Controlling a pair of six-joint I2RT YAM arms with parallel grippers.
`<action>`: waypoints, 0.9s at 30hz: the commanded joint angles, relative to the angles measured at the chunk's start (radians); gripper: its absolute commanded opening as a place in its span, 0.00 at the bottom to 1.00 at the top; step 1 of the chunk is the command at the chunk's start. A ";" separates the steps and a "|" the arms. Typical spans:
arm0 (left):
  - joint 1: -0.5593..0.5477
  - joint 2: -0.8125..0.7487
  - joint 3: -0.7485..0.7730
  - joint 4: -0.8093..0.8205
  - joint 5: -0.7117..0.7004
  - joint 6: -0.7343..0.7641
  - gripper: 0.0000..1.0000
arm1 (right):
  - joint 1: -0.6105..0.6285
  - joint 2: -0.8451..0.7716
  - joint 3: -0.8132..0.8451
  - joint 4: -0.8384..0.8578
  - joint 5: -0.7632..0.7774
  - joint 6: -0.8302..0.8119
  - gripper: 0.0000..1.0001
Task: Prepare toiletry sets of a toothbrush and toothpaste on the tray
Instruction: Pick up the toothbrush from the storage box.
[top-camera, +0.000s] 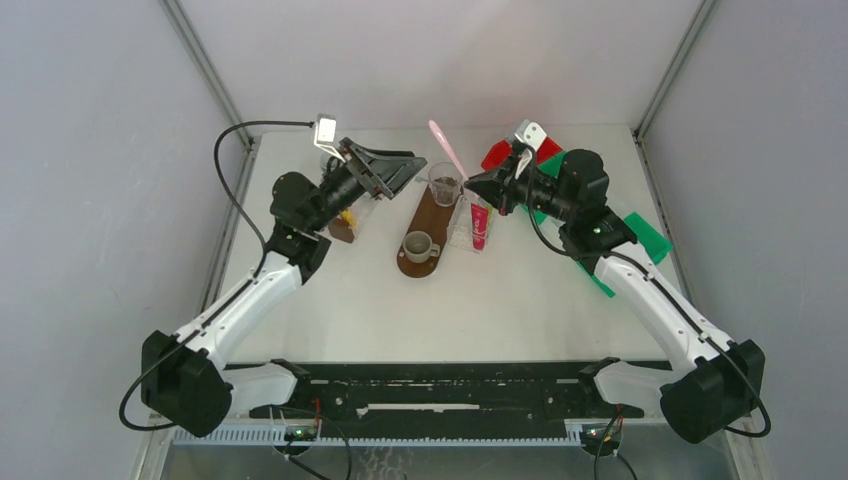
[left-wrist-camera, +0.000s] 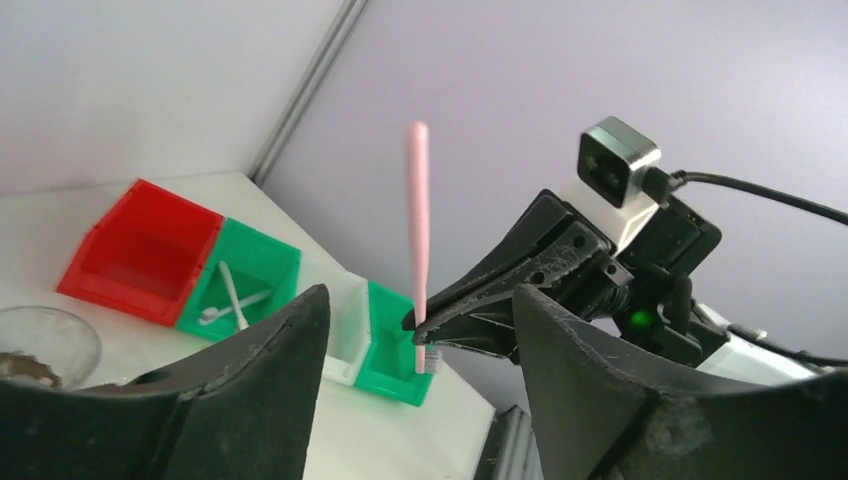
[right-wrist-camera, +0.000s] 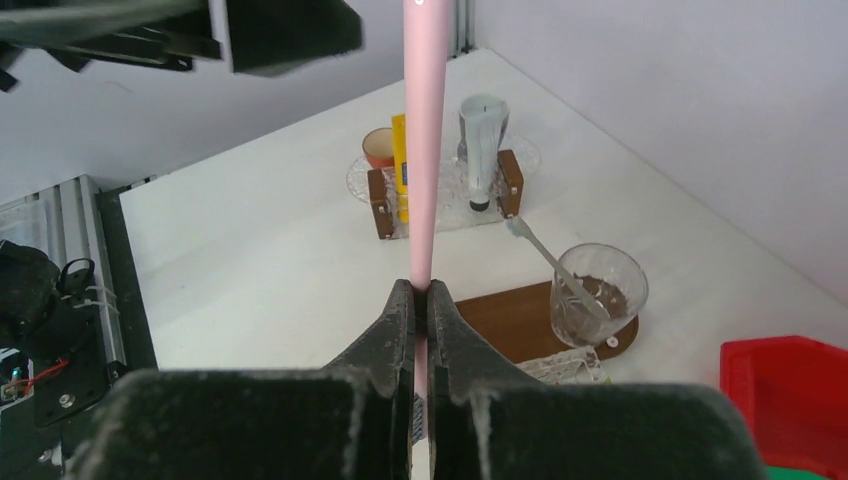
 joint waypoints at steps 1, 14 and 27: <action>0.005 0.059 0.017 0.131 0.030 -0.159 0.68 | 0.023 -0.026 0.013 0.060 -0.031 -0.031 0.00; -0.013 0.138 0.059 0.168 0.063 -0.196 0.58 | 0.126 0.019 0.129 -0.125 0.008 -0.168 0.00; -0.013 0.092 0.030 0.191 0.053 -0.177 0.00 | 0.192 0.034 0.218 -0.246 0.176 -0.225 0.18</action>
